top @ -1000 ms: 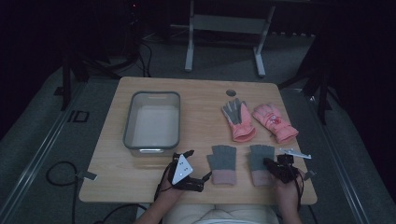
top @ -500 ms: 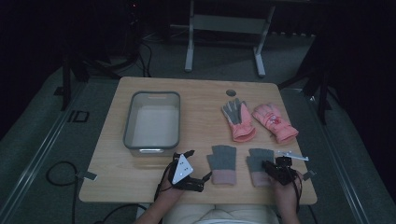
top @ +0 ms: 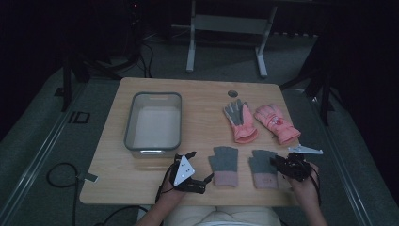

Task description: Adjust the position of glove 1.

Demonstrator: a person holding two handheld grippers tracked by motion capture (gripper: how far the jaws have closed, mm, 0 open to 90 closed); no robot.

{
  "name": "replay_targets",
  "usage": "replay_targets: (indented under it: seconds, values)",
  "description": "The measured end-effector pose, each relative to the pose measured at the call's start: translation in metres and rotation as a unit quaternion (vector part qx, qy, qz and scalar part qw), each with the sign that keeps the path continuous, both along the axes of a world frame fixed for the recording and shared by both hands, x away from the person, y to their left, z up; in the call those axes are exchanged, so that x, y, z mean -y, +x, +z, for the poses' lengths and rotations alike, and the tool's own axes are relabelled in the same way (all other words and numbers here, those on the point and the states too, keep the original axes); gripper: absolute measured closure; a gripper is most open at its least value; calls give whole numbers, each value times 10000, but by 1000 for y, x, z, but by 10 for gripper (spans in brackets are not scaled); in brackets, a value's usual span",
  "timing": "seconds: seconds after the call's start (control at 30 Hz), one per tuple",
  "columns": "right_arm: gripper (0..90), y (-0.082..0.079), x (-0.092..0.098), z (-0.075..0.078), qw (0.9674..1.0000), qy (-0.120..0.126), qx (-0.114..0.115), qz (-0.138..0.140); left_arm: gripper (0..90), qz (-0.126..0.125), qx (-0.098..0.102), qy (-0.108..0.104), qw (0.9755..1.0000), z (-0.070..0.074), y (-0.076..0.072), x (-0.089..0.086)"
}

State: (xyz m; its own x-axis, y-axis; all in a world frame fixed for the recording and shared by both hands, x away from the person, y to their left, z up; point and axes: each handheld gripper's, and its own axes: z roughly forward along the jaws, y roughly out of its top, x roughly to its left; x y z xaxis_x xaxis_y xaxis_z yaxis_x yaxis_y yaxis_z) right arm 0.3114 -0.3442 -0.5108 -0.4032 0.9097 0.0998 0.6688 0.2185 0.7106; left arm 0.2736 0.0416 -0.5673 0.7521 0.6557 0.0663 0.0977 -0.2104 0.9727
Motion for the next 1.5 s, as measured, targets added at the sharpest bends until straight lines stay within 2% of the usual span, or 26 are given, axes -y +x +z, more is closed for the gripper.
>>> replay_targets:
  seconds: [0.03,0.13,0.2,0.3,0.47,0.67,0.93,1.1,1.17,1.23,1.3,1.43,1.5]
  values:
    - [655,3,0,0,9996,-48,-30,293,15,-2,3,12,10000,0,0,0]
    - [649,6,-2,0,9975,-257,-11,663,15,3,2,9,10000,0,0,0]
    - [628,10,-4,-2,9957,-312,-96,863,14,10,-3,1,10000,0,0,0]
    - [608,12,-7,-7,9940,-497,-204,957,15,18,-9,-12,10000,0,0,-1]
    - [602,10,-10,-21,9937,-476,-363,942,15,19,-3,-5,10000,0,0,-1]
    - [589,9,-12,-26,9934,-635,-415,866,14,17,4,1,10000,0,0,0]
    - [656,5,-17,-31,9939,-774,-237,746,15,28,4,-2,10000,0,0,0]
    - [752,5,-19,-30,9944,-805,-251,634,14,25,-16,-13,10000,0,0,-1]
    - [781,3,-21,-31,9954,-798,-188,492,14,27,-10,-7,10000,0,0,-1]
    - [834,1,-23,-29,9955,-844,-139,412,14,28,-5,-8,10000,0,0,-1]
    - [841,0,-23,-25,9958,-814,-159,375,14,29,-14,-21,10000,0,0,-1]
    - [849,3,-22,-14,9972,-658,-127,328,14,25,-18,-30,10000,0,0,-1]
    - [849,3,-23,-4,9984,-488,-55,268,14,26,-19,-27,10000,0,0,-1]
